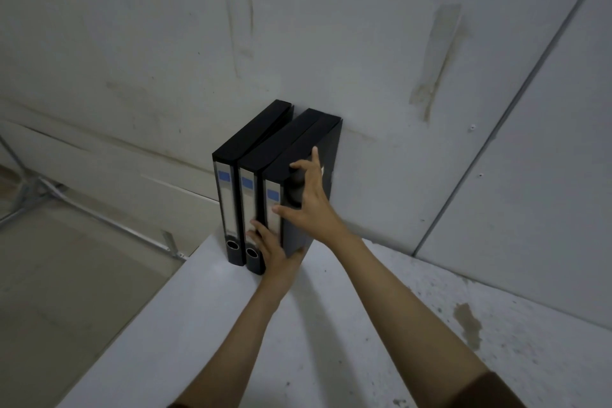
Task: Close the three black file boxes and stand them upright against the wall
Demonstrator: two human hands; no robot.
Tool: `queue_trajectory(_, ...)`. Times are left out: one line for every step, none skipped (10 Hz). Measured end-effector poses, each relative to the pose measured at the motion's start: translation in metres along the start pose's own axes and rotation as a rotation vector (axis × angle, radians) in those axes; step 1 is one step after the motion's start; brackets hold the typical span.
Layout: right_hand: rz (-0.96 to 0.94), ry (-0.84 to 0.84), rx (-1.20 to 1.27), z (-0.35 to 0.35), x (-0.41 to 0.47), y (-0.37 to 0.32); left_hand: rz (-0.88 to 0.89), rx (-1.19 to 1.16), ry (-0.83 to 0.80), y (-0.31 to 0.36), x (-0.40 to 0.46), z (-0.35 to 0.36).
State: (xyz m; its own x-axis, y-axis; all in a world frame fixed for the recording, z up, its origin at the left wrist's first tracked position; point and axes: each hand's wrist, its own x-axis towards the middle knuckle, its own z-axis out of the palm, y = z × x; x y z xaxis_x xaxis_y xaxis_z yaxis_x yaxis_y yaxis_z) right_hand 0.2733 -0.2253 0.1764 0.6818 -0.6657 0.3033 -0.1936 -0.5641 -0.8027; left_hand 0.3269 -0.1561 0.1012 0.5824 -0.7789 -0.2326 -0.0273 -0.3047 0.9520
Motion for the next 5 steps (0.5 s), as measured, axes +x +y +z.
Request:
queue_trajectory(0.028,-0.015,-0.043,-0.002,-0.001,-0.004,-0.024,0.020,-0.038,0.002,-0.003,-0.003)
queue_trajectory(0.040,0.011,-0.064,-0.001,-0.005,-0.005,-0.021,0.018,-0.074,0.001,-0.006,-0.008)
queue_trajectory(0.060,0.032,-0.046,0.000,-0.008,-0.005,0.000,0.017,-0.128,-0.003,-0.012,-0.016)
queue_trajectory(0.074,0.042,-0.017,-0.002,-0.012,-0.007,0.000,0.029,-0.152,0.001,-0.020,-0.019)
queue_trajectory(0.030,0.045,-0.018,-0.009,-0.022,-0.016,-0.007,0.018,-0.101,0.008,-0.026,-0.019)
